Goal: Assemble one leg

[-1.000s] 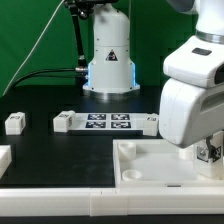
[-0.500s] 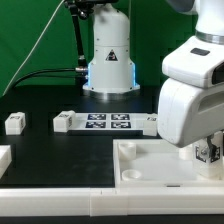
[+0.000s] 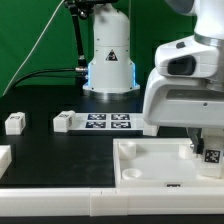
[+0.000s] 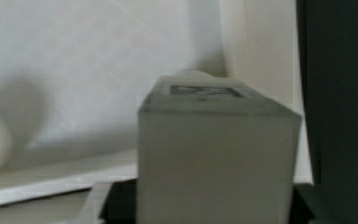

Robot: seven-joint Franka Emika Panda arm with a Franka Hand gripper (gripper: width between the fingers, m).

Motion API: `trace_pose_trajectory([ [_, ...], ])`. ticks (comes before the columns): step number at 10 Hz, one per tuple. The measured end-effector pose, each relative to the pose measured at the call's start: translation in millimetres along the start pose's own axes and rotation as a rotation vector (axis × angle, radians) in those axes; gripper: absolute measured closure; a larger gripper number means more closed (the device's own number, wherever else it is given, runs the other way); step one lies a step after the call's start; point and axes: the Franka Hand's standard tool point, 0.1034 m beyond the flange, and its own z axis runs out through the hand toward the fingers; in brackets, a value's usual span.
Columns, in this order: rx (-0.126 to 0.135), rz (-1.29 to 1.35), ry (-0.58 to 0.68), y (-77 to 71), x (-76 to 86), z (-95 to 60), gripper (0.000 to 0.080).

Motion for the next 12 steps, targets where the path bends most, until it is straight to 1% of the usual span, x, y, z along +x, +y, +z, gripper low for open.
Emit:
trace_pose_trajectory([
  [1,0.001,0.117,0.004,0.9,1.3,-0.3,0.0509],
  [3,0.013,0.338,0.003,3.3,3.7,-0.7,0.0508],
  [5,0.019,0.495,-0.004,4.0,3.8,-0.8,0.0508],
  [6,0.019,0.492,-0.004,3.9,3.7,-0.5,0.0456],
  [7,0.019,0.482,-0.004,3.6,3.5,-0.3,0.0320],
  [8,0.019,0.439,-0.003,3.3,3.4,-0.4,0.0320],
  [9,0.025,0.433,0.002,-0.9,1.9,-1.8,0.0186],
  [10,0.028,0.405,0.004,-6.0,-0.9,-4.4,0.0161],
  [11,0.026,0.253,0.007,-7.8,-2.2,-5.4,0.0161],
  [12,0.026,0.167,0.008,-9.9,-4.1,-4.5,0.0151],
])
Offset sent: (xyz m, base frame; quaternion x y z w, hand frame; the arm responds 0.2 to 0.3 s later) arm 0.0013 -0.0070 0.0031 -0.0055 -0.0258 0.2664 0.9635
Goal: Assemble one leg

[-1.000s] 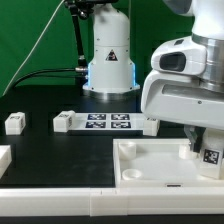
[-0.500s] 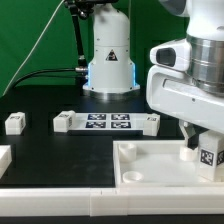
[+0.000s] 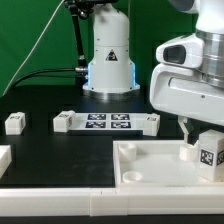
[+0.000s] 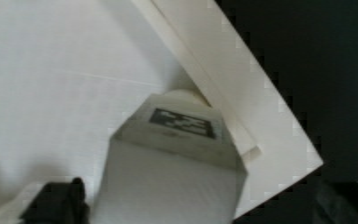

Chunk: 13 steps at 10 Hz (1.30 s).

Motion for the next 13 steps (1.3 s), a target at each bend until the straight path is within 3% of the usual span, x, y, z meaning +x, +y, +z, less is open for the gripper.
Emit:
trace_pose_trajectory([
  [4,0.008,-0.556,0.022,0.1,1.0,1.2,0.0151],
  [8,-0.022,-0.987,0.030,3.0,4.0,0.0,0.0151],
  [11,-0.023,-1.004,0.029,3.3,4.1,0.2,0.0196],
  [13,-0.022,-1.004,0.029,3.3,4.1,0.3,0.0484],
])
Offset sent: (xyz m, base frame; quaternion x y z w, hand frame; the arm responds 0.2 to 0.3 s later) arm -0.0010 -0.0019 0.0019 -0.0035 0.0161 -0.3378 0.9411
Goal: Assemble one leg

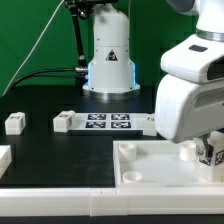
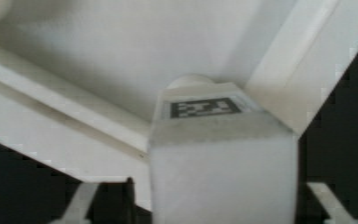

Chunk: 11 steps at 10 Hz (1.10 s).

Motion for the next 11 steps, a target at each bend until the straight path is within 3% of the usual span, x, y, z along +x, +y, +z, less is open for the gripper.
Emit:
trace_pose_trajectory([
  [4,0.001,0.104,-0.001,0.0,0.2,1.1,0.0509],
  [8,0.013,0.654,-0.028,3.6,-0.2,0.6,0.0509],
  [11,0.000,1.023,-0.030,4.3,-1.6,2.3,0.0509],
])
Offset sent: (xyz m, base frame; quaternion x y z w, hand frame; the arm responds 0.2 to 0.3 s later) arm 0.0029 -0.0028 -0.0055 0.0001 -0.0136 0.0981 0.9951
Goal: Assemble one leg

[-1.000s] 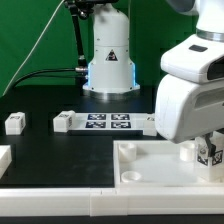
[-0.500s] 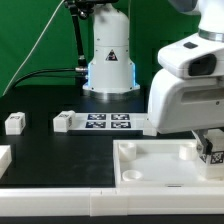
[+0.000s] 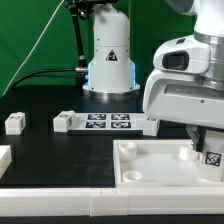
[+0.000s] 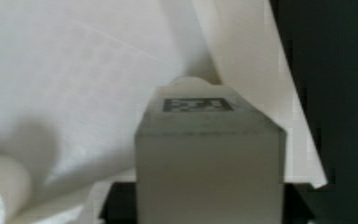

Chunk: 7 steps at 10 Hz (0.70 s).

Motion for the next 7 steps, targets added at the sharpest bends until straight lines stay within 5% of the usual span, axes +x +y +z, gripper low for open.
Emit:
trace_pose_trajectory([
  [3,0.009,0.343,0.009,1.8,2.0,0.0,0.0509],
  [6,0.011,0.408,0.007,2.2,2.4,0.5,0.0508],
  [7,0.011,0.374,0.007,2.0,2.3,0.7,0.0346],
])
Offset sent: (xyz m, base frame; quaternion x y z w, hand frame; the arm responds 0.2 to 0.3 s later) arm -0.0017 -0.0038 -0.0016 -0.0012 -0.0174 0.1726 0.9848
